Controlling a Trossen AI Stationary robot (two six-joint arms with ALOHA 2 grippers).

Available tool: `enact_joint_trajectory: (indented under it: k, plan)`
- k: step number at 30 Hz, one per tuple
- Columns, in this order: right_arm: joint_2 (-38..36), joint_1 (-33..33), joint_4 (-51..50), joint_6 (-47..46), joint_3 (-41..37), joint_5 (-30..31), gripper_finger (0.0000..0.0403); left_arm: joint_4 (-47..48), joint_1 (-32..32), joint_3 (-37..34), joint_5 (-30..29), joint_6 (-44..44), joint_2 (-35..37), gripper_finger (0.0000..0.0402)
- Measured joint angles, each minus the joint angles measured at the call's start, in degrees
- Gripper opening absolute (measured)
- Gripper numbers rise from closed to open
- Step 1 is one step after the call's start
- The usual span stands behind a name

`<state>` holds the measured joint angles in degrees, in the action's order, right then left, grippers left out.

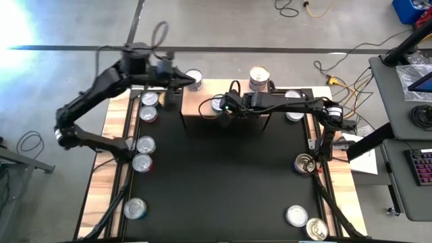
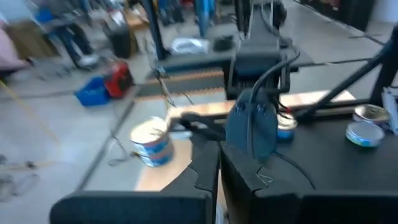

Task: Stack canned seafood by type on shelf
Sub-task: Put the bottom green-blue tuna can on the shelf

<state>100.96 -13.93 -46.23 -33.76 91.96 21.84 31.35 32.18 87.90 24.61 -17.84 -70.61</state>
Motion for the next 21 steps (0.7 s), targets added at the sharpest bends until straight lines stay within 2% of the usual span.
enact_joint_trajectory:
  k: [5,10,16,21]
  plan:
    - [2.10,-0.70,12.83,-0.15,0.00,-4.61,0.0400,-0.18,-0.02,-0.28,-2.91,0.38,5.23,0.0001]
    - [4.14,-1.45,23.28,1.36,0.00,-3.08,0.0400,2.27,-0.02,-1.05,-3.28,1.00,7.04,0.0001]
    - [5.20,-3.11,25.58,2.25,0.28,-2.42,0.0400,6.90,-0.03,-1.05,-4.72,1.04,7.34,0.0001]
    - [2.82,-2.56,25.73,6.86,1.43,-5.28,0.0400,8.76,-0.04,-1.05,-4.64,0.96,8.51,0.0001]
